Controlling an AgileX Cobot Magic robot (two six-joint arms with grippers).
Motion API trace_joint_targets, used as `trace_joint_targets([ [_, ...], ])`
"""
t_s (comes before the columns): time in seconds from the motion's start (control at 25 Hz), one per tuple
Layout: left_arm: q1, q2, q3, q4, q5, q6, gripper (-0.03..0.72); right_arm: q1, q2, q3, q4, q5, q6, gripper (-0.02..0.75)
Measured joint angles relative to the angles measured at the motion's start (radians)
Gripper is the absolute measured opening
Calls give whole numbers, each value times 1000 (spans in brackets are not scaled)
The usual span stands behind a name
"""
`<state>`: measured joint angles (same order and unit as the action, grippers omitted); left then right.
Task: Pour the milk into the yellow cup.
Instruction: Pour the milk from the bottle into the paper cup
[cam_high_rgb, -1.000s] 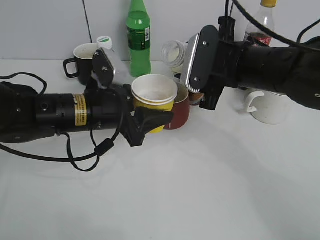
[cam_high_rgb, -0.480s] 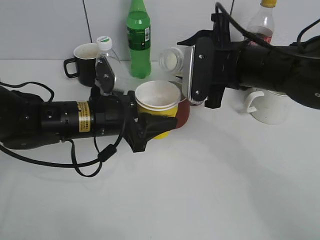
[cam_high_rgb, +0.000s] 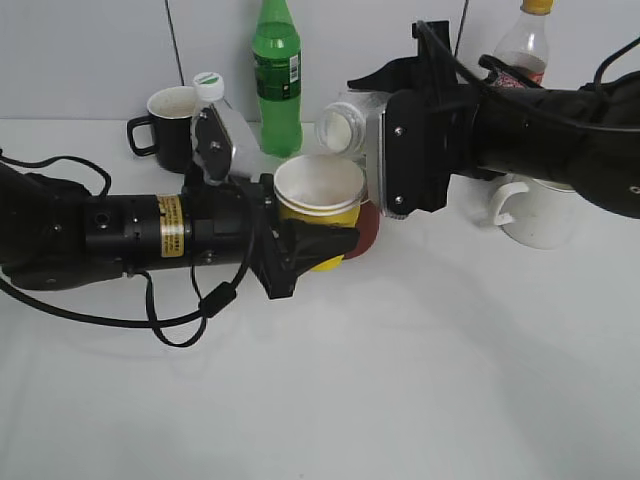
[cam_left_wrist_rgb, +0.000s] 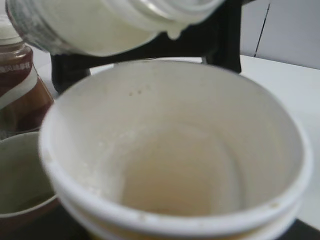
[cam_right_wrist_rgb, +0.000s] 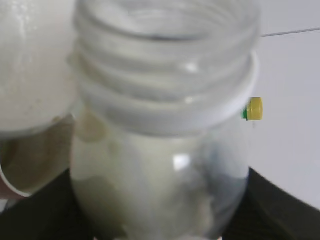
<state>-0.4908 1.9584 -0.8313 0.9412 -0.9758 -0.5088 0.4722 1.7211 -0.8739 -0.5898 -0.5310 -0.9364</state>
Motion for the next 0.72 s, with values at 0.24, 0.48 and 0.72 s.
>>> trace_joint_targets([
  [0.24, 0, 0, -2, 32, 2, 0, 414, 0, 0, 0, 18, -5, -93, 449],
  [0.48, 0, 0, -2, 37, 7, 1, 414, 0, 0, 0, 45, -19, -177, 449],
  [0.72, 0, 0, -2, 44, 7, 1, 414, 0, 0, 0, 48, -22, -206, 449],
])
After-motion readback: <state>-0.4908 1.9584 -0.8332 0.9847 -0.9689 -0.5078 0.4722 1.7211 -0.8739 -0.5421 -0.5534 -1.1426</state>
